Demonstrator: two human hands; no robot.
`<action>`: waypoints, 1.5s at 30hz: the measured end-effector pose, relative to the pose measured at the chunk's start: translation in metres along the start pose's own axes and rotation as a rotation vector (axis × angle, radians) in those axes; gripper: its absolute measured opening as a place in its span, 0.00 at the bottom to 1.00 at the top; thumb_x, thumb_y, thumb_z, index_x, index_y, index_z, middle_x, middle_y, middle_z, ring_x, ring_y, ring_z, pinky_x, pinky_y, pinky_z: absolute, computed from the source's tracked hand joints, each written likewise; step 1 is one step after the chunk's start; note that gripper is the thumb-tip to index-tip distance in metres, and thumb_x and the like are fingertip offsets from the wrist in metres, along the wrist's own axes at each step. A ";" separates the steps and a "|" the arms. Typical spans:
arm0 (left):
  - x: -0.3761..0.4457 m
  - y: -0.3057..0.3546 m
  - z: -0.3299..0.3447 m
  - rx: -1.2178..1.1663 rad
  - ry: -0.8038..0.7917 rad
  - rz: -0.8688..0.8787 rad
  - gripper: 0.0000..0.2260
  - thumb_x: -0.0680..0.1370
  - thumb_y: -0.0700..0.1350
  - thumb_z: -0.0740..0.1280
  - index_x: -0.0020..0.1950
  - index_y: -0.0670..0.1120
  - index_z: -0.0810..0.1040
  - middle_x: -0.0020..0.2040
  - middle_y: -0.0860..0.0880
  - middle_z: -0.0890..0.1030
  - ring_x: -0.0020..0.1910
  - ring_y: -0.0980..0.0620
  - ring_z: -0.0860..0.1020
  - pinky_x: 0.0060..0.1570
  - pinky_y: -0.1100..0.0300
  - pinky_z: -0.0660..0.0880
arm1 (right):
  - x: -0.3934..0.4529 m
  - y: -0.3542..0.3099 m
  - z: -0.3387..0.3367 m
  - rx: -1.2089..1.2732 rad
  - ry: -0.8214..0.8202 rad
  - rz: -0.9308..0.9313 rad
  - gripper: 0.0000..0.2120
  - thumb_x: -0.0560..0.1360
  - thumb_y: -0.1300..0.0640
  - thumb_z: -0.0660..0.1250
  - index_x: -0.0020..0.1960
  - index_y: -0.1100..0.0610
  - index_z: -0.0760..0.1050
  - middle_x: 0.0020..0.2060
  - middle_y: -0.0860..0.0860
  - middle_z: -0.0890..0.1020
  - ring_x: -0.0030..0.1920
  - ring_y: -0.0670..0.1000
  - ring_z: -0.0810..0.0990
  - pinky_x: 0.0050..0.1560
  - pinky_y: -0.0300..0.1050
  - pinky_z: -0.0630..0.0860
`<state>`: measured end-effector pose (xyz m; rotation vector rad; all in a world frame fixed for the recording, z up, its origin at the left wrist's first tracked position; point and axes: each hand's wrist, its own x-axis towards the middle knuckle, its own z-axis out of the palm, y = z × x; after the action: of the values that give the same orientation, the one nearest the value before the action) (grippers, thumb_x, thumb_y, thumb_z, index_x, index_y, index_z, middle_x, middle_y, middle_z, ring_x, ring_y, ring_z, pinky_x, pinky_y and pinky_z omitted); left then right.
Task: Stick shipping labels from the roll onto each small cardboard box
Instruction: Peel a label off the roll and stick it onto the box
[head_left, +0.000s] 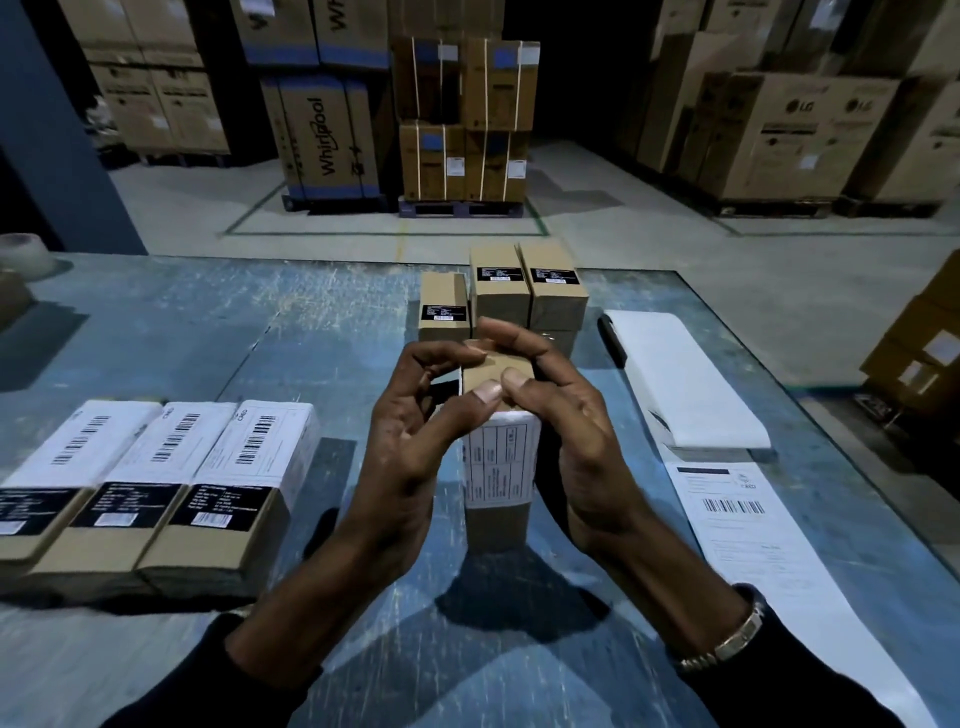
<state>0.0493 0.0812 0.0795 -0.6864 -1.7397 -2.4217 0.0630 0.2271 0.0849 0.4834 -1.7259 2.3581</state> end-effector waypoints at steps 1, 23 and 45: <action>0.000 0.000 0.001 0.010 0.011 0.001 0.11 0.75 0.50 0.73 0.57 0.54 0.81 0.64 0.44 0.83 0.62 0.41 0.82 0.61 0.46 0.78 | 0.000 -0.001 0.001 -0.002 0.000 0.009 0.20 0.84 0.58 0.60 0.75 0.59 0.74 0.64 0.56 0.85 0.61 0.53 0.84 0.61 0.46 0.79; 0.005 0.002 -0.011 0.008 -0.023 -0.010 0.11 0.73 0.50 0.74 0.54 0.51 0.83 0.58 0.48 0.85 0.56 0.45 0.83 0.59 0.52 0.80 | -0.002 -0.003 0.009 -0.231 -0.007 -0.029 0.21 0.82 0.46 0.64 0.72 0.52 0.75 0.65 0.49 0.82 0.66 0.49 0.82 0.65 0.47 0.78; 0.002 0.001 -0.012 0.269 0.108 0.028 0.16 0.77 0.58 0.71 0.58 0.49 0.82 0.56 0.47 0.86 0.58 0.45 0.84 0.59 0.42 0.82 | 0.004 -0.018 -0.020 -0.331 -0.217 0.142 0.26 0.77 0.54 0.72 0.75 0.50 0.77 0.66 0.51 0.85 0.68 0.53 0.83 0.68 0.52 0.79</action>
<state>0.0444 0.0704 0.0777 -0.5325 -1.9454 -2.1071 0.0621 0.2515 0.0970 0.5941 -2.2640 2.1070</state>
